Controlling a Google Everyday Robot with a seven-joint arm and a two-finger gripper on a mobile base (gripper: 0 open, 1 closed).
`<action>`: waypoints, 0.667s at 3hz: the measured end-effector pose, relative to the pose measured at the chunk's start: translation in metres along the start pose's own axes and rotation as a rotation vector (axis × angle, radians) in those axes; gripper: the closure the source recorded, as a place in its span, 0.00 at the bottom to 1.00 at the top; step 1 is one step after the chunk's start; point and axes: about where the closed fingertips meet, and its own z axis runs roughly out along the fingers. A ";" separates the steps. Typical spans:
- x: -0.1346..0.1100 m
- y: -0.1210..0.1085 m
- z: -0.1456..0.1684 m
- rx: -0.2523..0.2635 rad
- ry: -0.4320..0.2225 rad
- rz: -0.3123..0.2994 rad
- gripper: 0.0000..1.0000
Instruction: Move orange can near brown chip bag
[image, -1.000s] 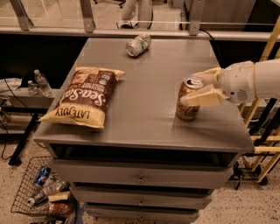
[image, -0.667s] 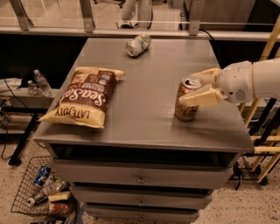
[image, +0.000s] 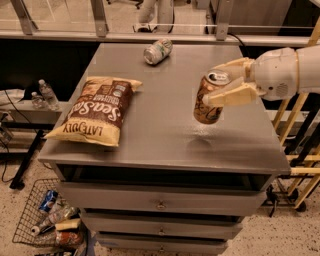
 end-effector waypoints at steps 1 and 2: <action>-0.006 0.000 -0.002 -0.004 -0.006 -0.011 1.00; -0.013 0.019 0.050 -0.151 -0.041 -0.014 1.00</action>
Offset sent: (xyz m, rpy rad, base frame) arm -0.0018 0.0813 -0.0239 0.0517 0.0811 0.2320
